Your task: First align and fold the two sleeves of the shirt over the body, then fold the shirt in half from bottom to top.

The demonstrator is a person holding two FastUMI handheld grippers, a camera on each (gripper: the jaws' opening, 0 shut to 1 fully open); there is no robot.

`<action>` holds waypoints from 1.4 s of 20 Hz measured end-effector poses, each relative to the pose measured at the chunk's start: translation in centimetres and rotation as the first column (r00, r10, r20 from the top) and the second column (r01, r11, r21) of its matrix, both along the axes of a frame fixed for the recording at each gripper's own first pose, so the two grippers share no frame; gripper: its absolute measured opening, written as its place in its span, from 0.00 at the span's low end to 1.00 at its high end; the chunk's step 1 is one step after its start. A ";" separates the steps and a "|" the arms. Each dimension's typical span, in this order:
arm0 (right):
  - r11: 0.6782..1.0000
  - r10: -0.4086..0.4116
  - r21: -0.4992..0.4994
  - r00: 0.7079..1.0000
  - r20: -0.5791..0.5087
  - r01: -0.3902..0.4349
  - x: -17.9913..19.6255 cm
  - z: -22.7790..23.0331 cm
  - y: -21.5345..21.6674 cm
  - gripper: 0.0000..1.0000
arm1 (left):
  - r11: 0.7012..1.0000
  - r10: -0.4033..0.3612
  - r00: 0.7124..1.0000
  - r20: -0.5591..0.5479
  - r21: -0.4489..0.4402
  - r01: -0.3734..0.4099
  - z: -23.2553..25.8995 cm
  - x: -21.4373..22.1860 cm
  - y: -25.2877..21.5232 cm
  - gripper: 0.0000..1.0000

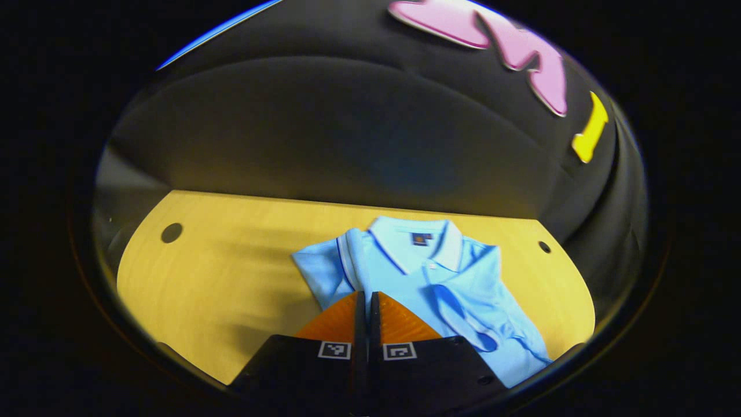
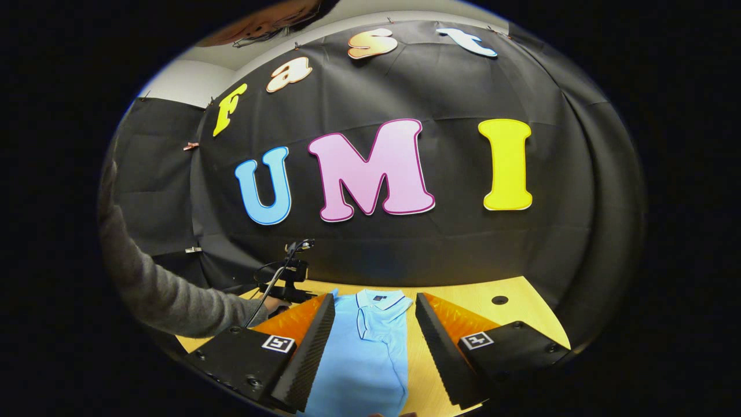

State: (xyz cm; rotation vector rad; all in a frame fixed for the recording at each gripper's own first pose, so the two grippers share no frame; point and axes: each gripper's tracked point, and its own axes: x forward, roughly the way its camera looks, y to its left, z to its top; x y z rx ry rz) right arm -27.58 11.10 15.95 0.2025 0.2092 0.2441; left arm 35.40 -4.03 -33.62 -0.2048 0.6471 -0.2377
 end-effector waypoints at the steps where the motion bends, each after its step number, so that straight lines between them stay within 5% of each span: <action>1: 1.000 -0.003 0.000 1.000 -0.003 0.003 -0.2 -0.1 -0.1 0.88 | 0.999 -0.044 0.999 0.016 -0.008 0.044 0.7 -0.8 -2.3 0.06; 7: 1.000 -0.017 0.002 1.000 -0.023 0.017 -0.9 -0.6 -1.2 0.88 | 0.974 -0.225 0.974 0.002 0.024 0.225 -0.4 -4.4 -10.4 0.06; 12: 0.999 -0.033 0.001 0.999 -0.033 0.033 -2.0 -0.9 -1.8 0.88 | 0.969 -0.232 0.972 -0.040 0.073 0.234 -2.5 -4.4 -11.2 0.01; 18: 0.999 -0.041 -0.005 0.999 -0.030 0.041 -2.6 -0.6 -1.9 0.88 | 0.964 -0.224 0.971 -0.079 0.127 0.233 -4.6 -4.4 -11.6 0.08; 19: 0.999 -0.042 -0.007 0.999 -0.030 0.042 -2.8 -0.5 -1.9 0.88 | 0.964 -0.221 0.972 -0.082 0.134 0.231 -4.6 -4.5 -11.6 0.12; 23: 0.999 -0.047 -0.009 0.999 -0.026 0.047 -3.4 -0.2 -2.0 0.88 | 0.955 -0.211 0.976 -0.059 0.200 0.219 -4.4 -4.3 -11.4 0.67; 27: 0.999 -0.054 -0.006 0.998 -0.030 0.054 -4.0 -0.1 -1.9 0.88 | 0.956 -0.195 0.981 0.016 0.227 0.187 -2.0 -4.9 -10.8 0.88; 28: 0.998 -0.058 -0.007 0.998 -0.030 0.058 -4.1 -0.3 -1.7 0.88 | 0.957 -0.192 0.980 0.052 0.233 0.175 -0.8 -5.4 -10.4 0.86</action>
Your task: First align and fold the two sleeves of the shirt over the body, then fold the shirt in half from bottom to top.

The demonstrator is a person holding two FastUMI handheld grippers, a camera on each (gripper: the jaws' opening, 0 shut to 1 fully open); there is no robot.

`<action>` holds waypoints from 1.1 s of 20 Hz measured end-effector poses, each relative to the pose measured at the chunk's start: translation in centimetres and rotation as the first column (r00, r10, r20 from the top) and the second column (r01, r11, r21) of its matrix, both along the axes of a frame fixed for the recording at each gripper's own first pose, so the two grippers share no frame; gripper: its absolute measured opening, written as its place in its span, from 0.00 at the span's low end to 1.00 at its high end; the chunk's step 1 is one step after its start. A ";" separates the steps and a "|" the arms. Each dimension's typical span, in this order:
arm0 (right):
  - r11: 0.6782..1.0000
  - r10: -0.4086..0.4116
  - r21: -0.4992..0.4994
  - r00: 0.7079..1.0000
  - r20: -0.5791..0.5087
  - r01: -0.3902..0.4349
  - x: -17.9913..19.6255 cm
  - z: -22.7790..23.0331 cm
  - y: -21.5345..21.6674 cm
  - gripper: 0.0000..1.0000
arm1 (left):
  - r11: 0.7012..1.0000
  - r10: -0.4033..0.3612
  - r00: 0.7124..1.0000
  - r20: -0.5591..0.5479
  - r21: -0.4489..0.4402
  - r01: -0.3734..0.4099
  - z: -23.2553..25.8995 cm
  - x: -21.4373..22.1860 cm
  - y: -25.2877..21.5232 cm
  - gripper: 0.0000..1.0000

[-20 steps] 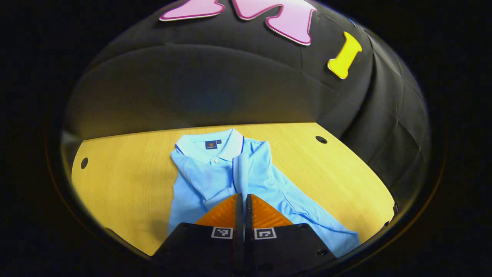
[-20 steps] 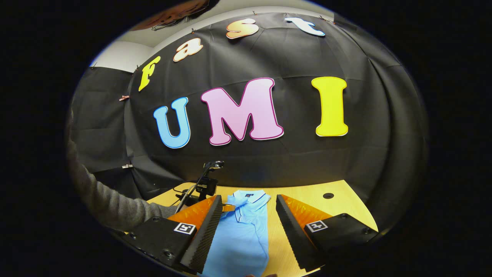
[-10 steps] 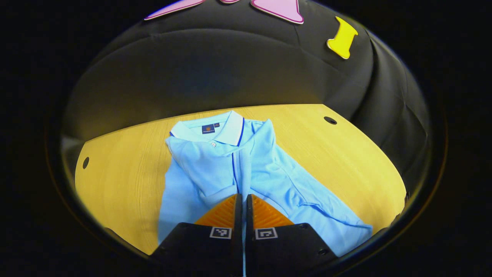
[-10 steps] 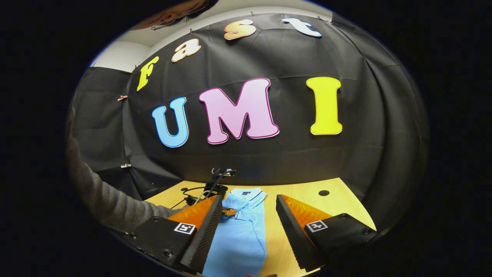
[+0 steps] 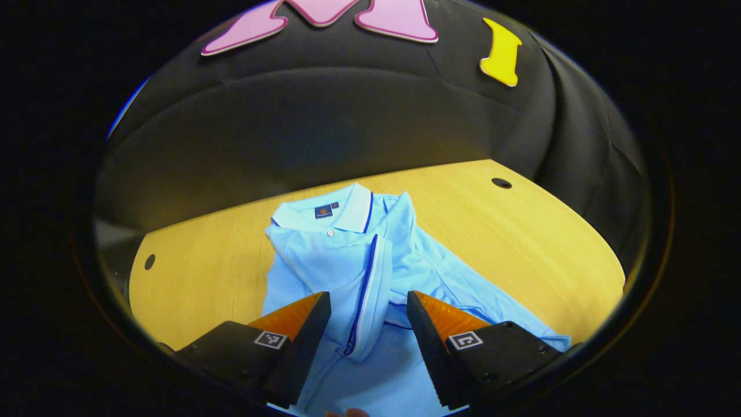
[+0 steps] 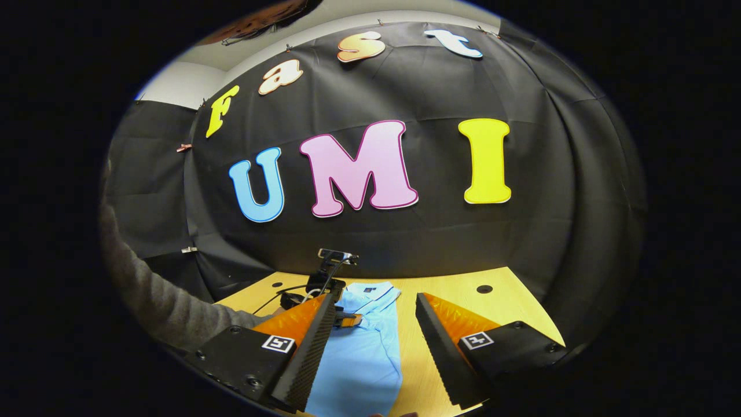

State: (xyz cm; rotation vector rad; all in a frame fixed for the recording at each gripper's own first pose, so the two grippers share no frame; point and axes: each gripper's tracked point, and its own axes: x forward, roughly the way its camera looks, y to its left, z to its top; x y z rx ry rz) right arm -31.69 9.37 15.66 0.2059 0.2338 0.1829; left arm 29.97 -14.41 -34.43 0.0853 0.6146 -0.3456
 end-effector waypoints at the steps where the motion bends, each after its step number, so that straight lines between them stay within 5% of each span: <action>1: 1.000 -0.004 -0.002 1.000 -0.005 0.004 -0.2 -0.1 0.0 0.88 | 1.000 0.006 0.999 0.040 0.001 -0.006 1.6 -0.8 0.6 0.87; 9: 0.995 -0.053 -0.085 0.994 -0.099 0.045 -4.7 -4.5 1.8 0.88 | 0.997 0.061 0.956 0.287 -0.051 -0.048 12.4 -18.2 7.3 0.88; 15: 0.989 -0.084 -0.144 0.956 -0.281 0.044 -11.3 -12.0 4.1 0.89 | 0.991 0.133 0.986 0.100 -0.038 -0.130 5.7 -31.2 14.0 0.89; 22: 0.973 -0.161 -0.226 0.856 -0.491 0.054 -15.9 -21.6 3.5 0.92 | 0.966 0.245 0.967 -0.073 0.103 -0.237 -2.3 -36.1 21.4 0.94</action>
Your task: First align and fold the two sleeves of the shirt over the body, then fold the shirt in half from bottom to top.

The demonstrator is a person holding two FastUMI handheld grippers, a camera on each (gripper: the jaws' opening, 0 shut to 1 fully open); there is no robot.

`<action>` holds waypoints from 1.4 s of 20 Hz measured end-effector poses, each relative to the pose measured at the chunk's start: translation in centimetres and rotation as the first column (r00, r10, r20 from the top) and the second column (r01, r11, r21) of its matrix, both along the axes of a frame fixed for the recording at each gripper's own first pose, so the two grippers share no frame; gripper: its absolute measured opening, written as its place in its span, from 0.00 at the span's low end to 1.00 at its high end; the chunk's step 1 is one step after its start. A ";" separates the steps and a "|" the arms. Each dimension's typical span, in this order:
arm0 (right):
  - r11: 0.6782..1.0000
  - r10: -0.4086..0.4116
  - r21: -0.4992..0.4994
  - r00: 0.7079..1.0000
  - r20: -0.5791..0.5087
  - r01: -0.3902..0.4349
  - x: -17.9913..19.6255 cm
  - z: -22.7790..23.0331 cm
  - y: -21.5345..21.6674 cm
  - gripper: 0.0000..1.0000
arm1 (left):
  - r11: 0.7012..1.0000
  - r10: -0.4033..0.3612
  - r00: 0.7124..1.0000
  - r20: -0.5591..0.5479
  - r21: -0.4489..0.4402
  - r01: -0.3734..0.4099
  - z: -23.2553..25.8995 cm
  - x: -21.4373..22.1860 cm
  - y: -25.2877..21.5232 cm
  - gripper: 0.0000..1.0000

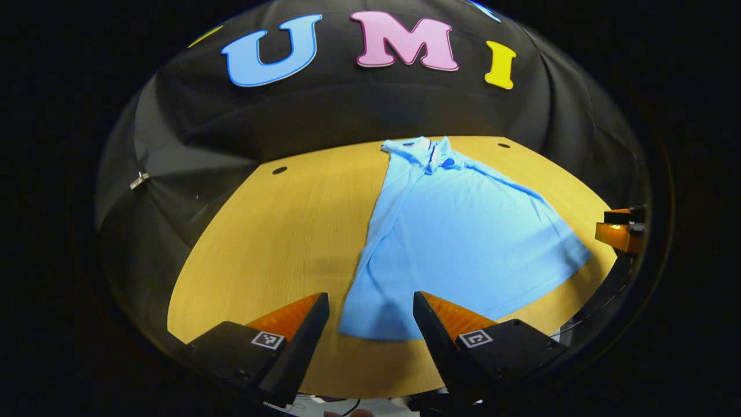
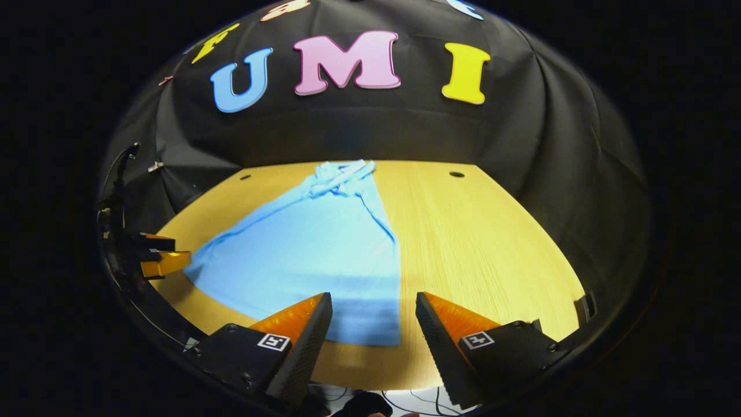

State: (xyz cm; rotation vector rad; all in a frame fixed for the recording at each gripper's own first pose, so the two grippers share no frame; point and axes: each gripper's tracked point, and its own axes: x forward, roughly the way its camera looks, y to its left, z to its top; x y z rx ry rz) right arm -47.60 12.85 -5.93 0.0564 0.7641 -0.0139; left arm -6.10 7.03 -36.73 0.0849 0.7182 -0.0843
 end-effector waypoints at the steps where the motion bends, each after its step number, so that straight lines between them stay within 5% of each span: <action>1: 1.000 -0.010 -0.014 0.999 -0.030 0.010 -0.2 -0.9 -0.1 0.92 | 1.000 0.006 1.000 -0.021 0.001 -0.006 -0.7 0.0 0.3 0.94; 10: 1.000 -0.017 0.018 0.987 -0.158 0.020 0.0 -4.6 1.8 0.91 | 0.999 0.045 0.990 -0.135 -0.004 -0.046 -3.9 0.4 0.9 0.95; 12: 1.000 -0.011 0.023 0.986 -0.168 0.015 0.1 -4.6 2.0 0.91 | 0.996 0.045 0.986 -0.159 -0.069 -0.056 -4.2 0.4 -0.1 0.94; 15: 0.998 0.048 0.048 0.984 -0.171 -0.041 0.2 -5.0 3.3 0.74 | 0.994 0.024 0.986 -0.164 -0.097 -0.041 -4.0 0.3 -1.0 0.68; 19: 0.998 0.042 0.056 0.990 -0.138 -0.034 0.5 -4.6 4.1 0.10 | 0.998 -0.042 0.989 -0.141 -0.054 0.034 -3.6 0.6 -2.3 0.09; 23: 0.992 0.001 0.122 0.994 -0.108 0.013 2.4 -3.4 4.1 0.05 | 0.991 -0.033 0.992 -0.122 -0.133 0.017 -2.1 2.2 -3.5 0.06; 28: 0.989 -0.034 0.141 0.999 0.023 0.031 10.6 0.8 2.0 0.05 | 0.985 0.023 1.000 0.008 -0.169 -0.021 3.2 9.9 -3.3 0.06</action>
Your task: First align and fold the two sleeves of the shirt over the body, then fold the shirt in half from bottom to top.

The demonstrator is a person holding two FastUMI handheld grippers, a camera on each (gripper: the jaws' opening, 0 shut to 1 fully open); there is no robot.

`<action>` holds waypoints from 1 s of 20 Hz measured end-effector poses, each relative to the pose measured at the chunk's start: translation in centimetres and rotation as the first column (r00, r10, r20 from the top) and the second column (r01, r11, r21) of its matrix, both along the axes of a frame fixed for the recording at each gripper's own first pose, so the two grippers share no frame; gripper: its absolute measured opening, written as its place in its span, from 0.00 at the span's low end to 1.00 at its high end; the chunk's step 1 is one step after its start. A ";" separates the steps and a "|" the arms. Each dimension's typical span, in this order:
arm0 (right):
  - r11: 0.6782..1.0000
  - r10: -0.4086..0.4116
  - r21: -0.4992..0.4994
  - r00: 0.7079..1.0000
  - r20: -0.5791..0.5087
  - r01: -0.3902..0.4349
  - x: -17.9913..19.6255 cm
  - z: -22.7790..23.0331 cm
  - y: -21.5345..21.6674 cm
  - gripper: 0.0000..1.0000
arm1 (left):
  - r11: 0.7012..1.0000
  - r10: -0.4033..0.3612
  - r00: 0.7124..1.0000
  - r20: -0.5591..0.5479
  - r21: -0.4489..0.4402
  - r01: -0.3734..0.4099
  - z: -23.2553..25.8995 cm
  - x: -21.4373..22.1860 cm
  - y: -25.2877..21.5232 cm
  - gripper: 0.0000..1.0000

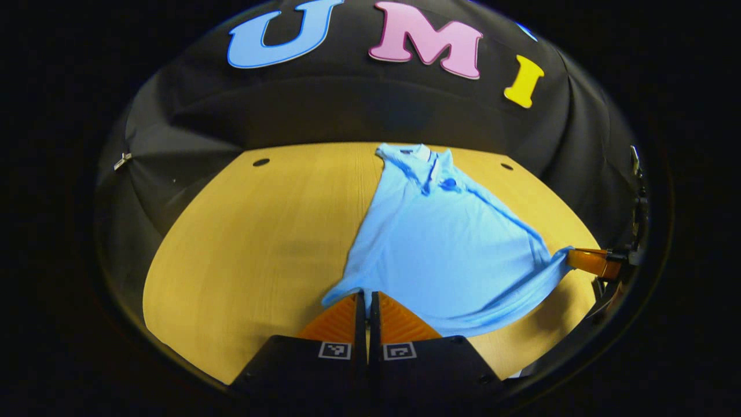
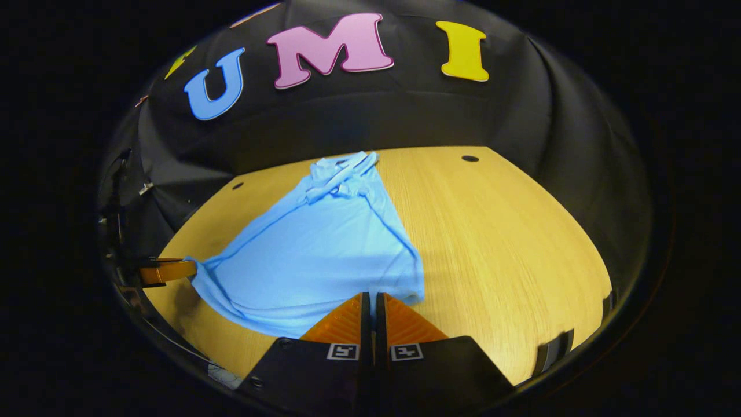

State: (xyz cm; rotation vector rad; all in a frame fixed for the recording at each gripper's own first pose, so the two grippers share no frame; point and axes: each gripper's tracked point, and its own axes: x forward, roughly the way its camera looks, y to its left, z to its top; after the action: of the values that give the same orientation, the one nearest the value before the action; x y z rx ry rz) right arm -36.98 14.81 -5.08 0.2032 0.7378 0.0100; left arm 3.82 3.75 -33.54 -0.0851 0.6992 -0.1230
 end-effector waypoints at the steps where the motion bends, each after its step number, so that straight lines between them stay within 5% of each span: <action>1: 1.000 -0.018 0.014 0.999 0.027 0.018 2.4 0.7 -0.4 0.05 | 1.000 0.010 1.000 0.027 0.001 -0.010 1.0 2.1 0.2 0.06; 10: 0.999 -0.050 0.013 0.979 0.195 0.048 22.2 1.4 -4.7 0.05 | 0.995 0.096 0.971 0.219 -0.029 -0.091 6.7 23.7 -0.5 0.06; 20: 0.995 -0.098 0.052 0.956 0.277 0.087 42.5 -3.4 -7.4 0.05 | 0.980 0.197 0.931 0.306 -0.033 -0.196 3.7 41.1 -1.0 0.06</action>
State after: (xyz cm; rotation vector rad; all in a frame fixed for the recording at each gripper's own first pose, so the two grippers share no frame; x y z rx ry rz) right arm 5.54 7.43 -8.50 0.2679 0.4453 -0.0357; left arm 44.91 2.72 -29.88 -0.1340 0.3743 0.0557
